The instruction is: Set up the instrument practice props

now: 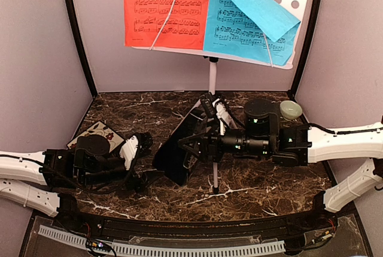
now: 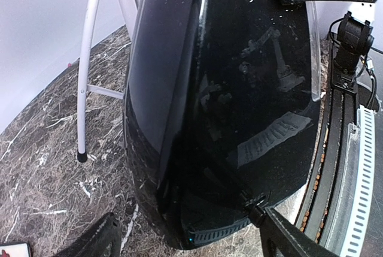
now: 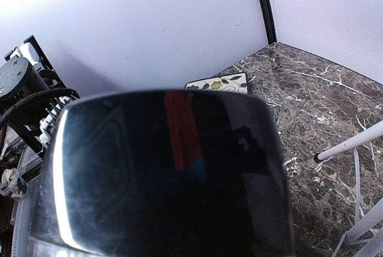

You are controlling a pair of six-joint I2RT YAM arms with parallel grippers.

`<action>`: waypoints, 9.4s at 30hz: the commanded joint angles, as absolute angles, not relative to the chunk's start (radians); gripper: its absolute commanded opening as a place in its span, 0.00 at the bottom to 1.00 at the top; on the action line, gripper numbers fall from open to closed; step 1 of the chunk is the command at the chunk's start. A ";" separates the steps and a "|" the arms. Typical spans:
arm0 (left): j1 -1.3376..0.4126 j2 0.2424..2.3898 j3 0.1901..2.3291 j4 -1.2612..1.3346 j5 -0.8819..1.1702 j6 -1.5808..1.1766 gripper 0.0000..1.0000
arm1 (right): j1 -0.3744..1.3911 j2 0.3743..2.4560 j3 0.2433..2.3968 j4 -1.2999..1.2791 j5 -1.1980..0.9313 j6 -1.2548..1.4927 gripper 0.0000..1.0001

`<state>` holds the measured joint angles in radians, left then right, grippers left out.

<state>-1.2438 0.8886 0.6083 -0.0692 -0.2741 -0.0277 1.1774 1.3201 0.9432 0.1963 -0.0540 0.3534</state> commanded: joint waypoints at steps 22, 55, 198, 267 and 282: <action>-1.209 0.832 0.618 -0.114 -0.337 -0.135 0.57 | 1.173 1.354 1.014 0.366 -0.005 0.397 0.00; -0.796 0.714 0.603 -0.261 -0.238 -0.542 0.80 | 1.332 2.038 1.563 0.039 0.577 0.454 0.63; -1.017 1.585 1.890 -1.354 -0.369 -0.524 0.00 | 1.409 1.974 0.959 0.991 0.496 -0.227 0.40; -1.020 1.223 1.397 -0.696 -0.279 -0.354 0.00 | 1.285 1.793 0.900 0.957 0.381 0.287 0.00; -1.048 1.051 1.127 -0.398 -0.281 -0.295 0.00 | 1.252 1.770 0.904 0.906 0.346 0.711 0.00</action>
